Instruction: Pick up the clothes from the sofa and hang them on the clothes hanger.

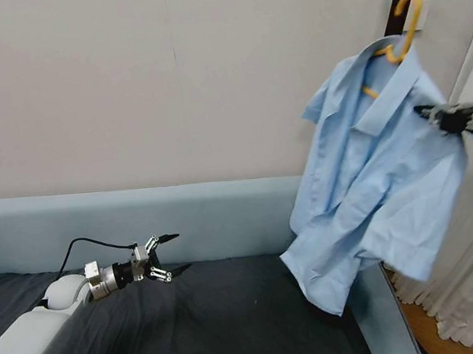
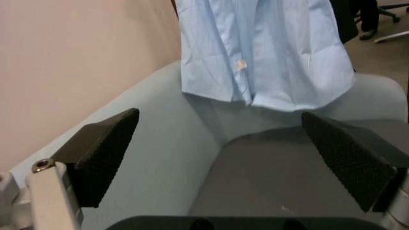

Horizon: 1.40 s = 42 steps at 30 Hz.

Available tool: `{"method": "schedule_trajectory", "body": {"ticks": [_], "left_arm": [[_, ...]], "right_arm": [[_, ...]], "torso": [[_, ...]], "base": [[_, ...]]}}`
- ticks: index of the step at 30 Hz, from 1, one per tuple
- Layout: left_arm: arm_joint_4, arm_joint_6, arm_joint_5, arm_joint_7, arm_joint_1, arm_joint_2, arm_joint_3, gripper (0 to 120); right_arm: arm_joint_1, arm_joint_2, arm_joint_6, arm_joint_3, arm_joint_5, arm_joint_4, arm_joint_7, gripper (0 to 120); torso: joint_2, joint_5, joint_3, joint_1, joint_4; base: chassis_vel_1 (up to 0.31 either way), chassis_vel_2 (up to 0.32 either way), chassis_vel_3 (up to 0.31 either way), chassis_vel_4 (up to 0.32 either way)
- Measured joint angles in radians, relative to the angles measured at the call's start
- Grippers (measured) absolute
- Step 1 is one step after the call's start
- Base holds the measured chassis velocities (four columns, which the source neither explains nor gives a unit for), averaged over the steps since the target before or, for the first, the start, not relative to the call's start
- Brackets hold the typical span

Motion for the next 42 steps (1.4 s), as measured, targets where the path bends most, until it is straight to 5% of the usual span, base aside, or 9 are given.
{"method": "schedule_trajectory", "body": {"ticks": [16,30,35,42], "left_arm": [[0.027,-0.008,0.015,0.001,-0.058,-0.039,0.059,100],[-0.005,-0.006,0.037,-0.010,-0.050,-0.037,0.065,100],[-0.017,0.004,0.041,-0.020,-0.046,-0.038,0.065,100],[-0.003,0.009,0.054,-0.028,-0.039,-0.045,0.062,100]], "right_arm": [[-0.042,-0.096,0.005,0.016,-0.028,-0.233,0.008,7],[-0.149,-0.125,0.022,0.075,-0.082,-0.334,-0.218,7],[-0.355,-0.132,0.075,0.224,-0.153,-0.387,-0.302,7],[-0.851,-0.231,0.091,0.700,-0.210,-0.492,-0.328,7]], "torso": [[0.000,-0.0001,0.000,0.000,-0.0005],[0.000,-0.0002,0.000,0.000,-0.0005],[0.000,-0.0001,0.000,0.000,-0.0002],[0.000,0.0003,0.000,0.000,-0.0004]], "base": [[0.000,0.000,0.000,0.000],[0.000,0.000,0.000,0.000],[0.000,0.000,0.000,0.000],[0.000,0.000,0.000,0.000]]}}
